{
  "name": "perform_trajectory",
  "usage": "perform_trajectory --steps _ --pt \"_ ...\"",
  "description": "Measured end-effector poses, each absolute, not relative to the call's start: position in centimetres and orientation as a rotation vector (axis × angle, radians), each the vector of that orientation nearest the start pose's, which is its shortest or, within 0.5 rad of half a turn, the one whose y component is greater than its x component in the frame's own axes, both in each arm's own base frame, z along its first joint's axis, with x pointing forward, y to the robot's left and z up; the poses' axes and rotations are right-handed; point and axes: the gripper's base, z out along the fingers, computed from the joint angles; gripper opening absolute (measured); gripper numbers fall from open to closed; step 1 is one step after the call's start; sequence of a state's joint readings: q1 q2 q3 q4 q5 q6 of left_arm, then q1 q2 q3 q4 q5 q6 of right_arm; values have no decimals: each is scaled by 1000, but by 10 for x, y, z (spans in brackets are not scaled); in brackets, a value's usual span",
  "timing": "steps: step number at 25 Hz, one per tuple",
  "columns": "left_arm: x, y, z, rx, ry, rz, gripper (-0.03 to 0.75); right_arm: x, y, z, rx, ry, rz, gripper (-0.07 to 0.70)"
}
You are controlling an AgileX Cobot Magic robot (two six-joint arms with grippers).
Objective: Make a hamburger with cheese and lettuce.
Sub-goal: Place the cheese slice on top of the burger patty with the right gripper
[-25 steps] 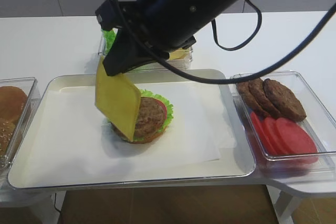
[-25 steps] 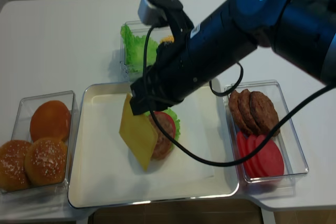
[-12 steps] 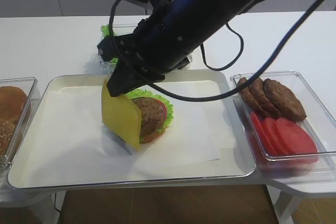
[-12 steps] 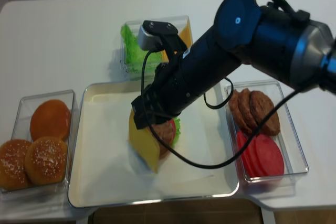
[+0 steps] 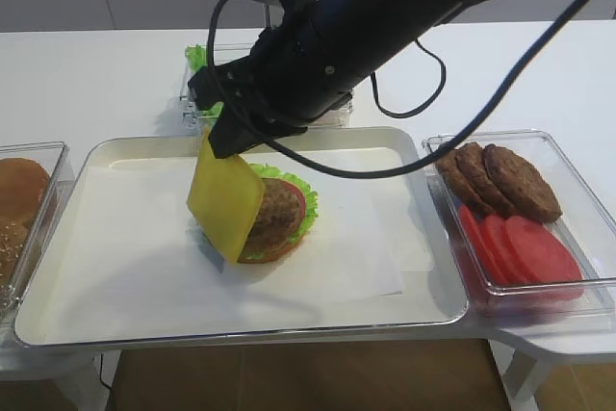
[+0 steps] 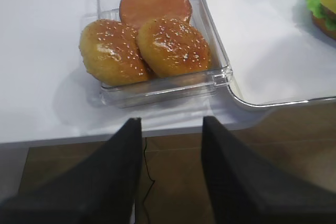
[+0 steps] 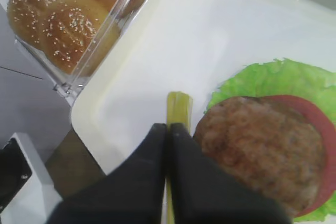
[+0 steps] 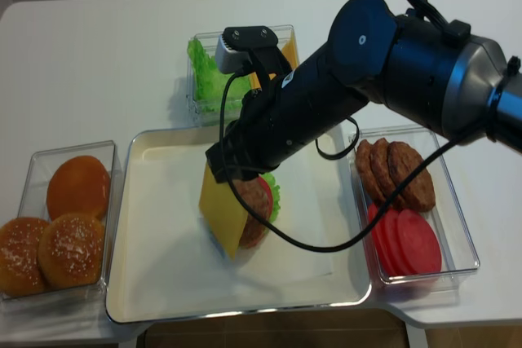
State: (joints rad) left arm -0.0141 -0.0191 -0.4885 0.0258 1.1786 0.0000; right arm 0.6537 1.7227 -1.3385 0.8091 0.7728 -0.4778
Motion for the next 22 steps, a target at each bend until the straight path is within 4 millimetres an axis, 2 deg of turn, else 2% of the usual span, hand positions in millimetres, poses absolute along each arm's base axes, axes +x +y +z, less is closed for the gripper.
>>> perform_trajectory --steps 16,22 --pt "-12 2 265 12 2154 23 288 279 260 279 -911 2373 820 3" --pt "-12 2 265 12 2154 23 288 285 262 260 -921 2428 775 3"
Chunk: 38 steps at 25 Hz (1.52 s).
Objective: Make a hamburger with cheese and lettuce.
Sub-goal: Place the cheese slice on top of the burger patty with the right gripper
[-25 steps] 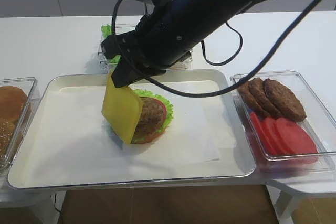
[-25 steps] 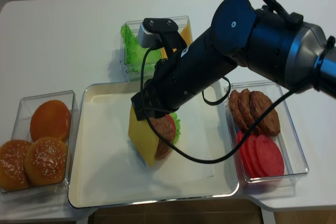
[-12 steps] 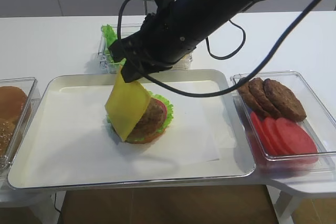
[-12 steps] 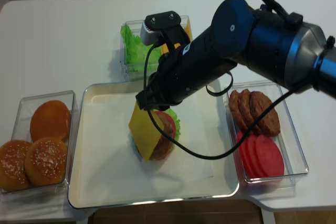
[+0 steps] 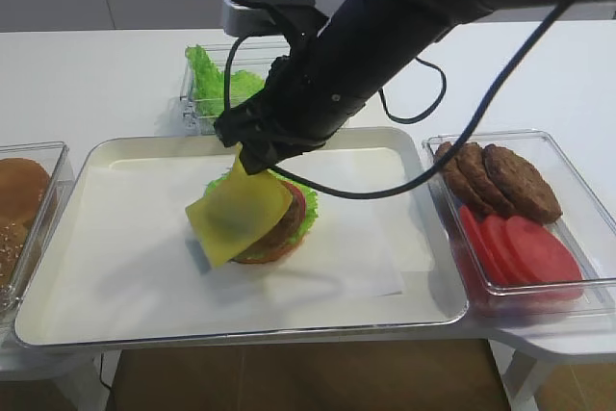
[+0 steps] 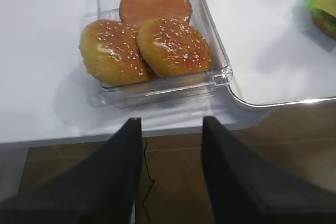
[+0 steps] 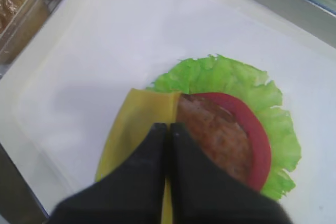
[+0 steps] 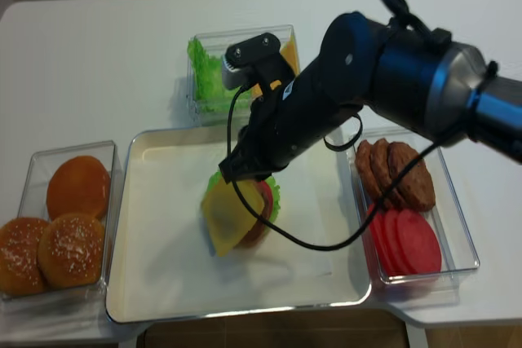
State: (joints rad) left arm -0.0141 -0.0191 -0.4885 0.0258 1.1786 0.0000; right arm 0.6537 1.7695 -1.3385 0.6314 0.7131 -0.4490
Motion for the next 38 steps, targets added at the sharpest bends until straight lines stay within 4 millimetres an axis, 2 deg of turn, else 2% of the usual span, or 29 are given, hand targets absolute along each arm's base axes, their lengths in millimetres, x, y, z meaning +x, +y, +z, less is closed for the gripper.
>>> perform_trajectory --steps 16,38 --pt "-12 2 265 12 2154 23 288 291 257 252 -958 2439 622 3" --pt "-12 2 265 12 2154 23 288 293 261 240 -906 2489 664 3"
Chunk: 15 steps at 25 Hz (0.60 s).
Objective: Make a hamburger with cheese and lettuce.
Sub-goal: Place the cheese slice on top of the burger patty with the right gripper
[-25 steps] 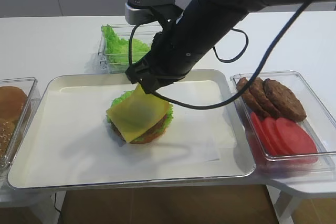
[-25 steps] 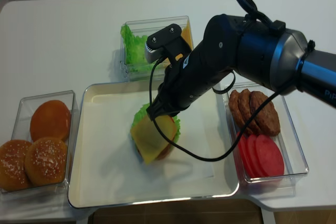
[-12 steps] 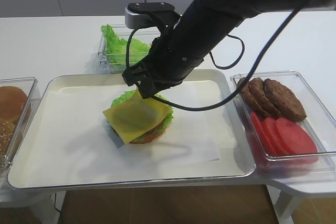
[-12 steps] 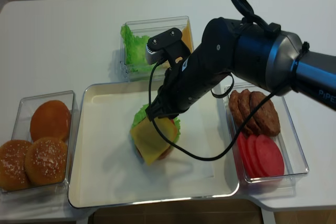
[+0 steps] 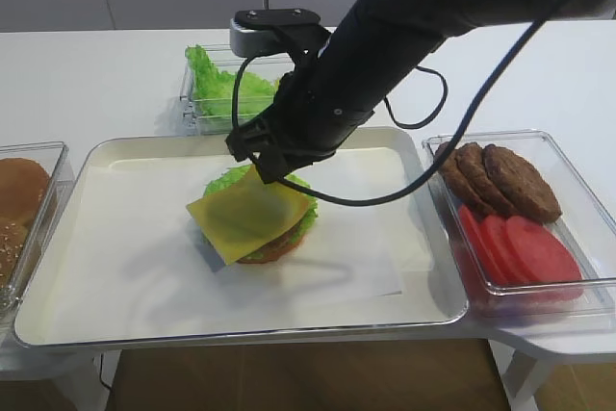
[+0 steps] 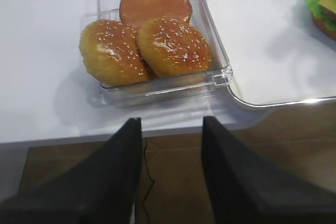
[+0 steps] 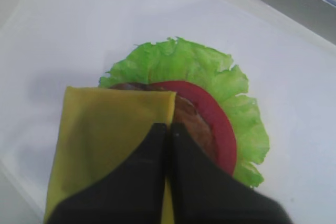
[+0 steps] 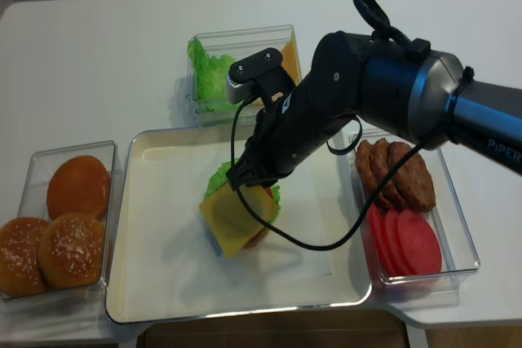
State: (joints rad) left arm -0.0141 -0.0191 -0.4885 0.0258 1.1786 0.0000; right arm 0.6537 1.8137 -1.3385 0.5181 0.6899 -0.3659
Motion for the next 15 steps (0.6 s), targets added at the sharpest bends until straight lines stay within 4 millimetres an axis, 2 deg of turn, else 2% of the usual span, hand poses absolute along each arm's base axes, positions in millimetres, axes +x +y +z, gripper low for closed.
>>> perform_trajectory --steps 4,15 --pt "-12 2 265 12 2154 23 288 295 260 240 -898 2492 645 34" --pt "-12 2 265 12 2154 23 288 295 259 239 -856 2514 636 273"
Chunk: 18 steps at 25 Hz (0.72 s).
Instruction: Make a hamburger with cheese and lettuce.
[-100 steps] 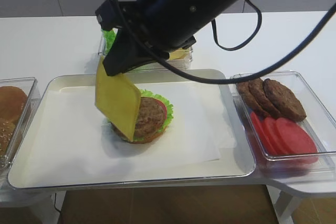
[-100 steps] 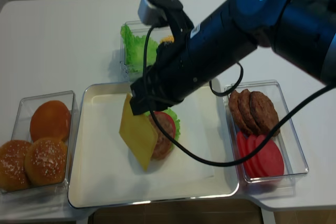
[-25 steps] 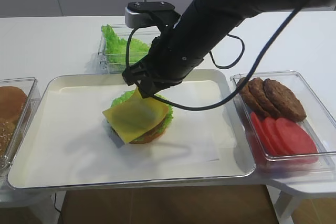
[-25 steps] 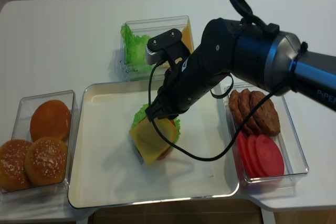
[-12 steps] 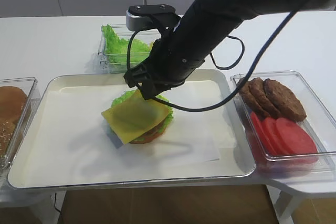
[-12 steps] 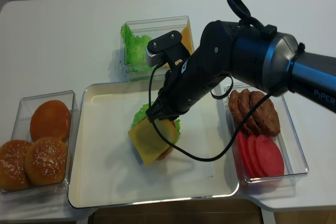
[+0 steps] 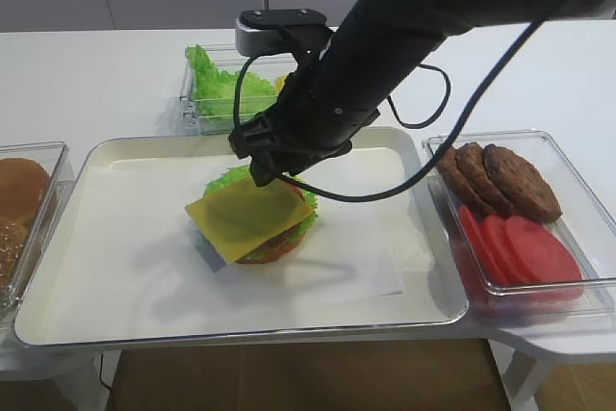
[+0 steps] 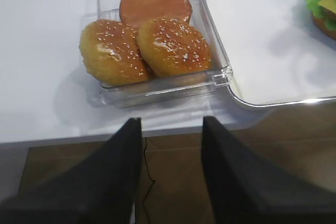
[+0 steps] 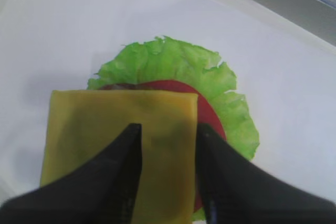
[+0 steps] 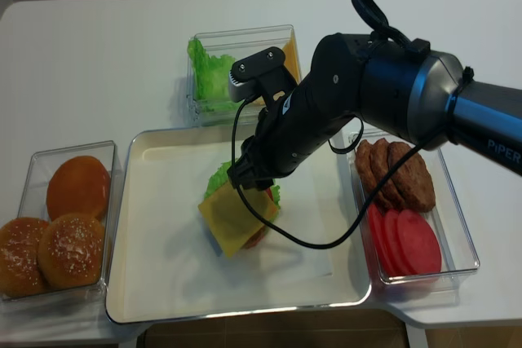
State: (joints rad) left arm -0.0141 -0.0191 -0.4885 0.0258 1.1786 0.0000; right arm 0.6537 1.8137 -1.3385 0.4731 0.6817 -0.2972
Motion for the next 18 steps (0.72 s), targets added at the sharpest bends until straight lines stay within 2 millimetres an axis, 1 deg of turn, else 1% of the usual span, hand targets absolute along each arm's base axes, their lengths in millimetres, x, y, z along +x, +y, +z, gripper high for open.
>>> perform_trajectory --steps 5,7,11,13,16,18 --pt "-12 2 265 12 2154 23 288 297 255 238 -786 2556 585 431" --pt "-12 2 265 12 2154 23 288 298 251 242 -758 2558 533 482" --pt "-12 2 265 12 2154 23 288 296 236 261 -712 2541 384 507" --pt "-12 2 265 12 2154 23 288 295 224 267 -692 2554 255 508" --pt "-12 2 265 12 2154 23 288 300 197 272 -625 2621 105 509" --pt "-12 2 265 12 2154 23 288 305 175 276 -571 2666 47 509"
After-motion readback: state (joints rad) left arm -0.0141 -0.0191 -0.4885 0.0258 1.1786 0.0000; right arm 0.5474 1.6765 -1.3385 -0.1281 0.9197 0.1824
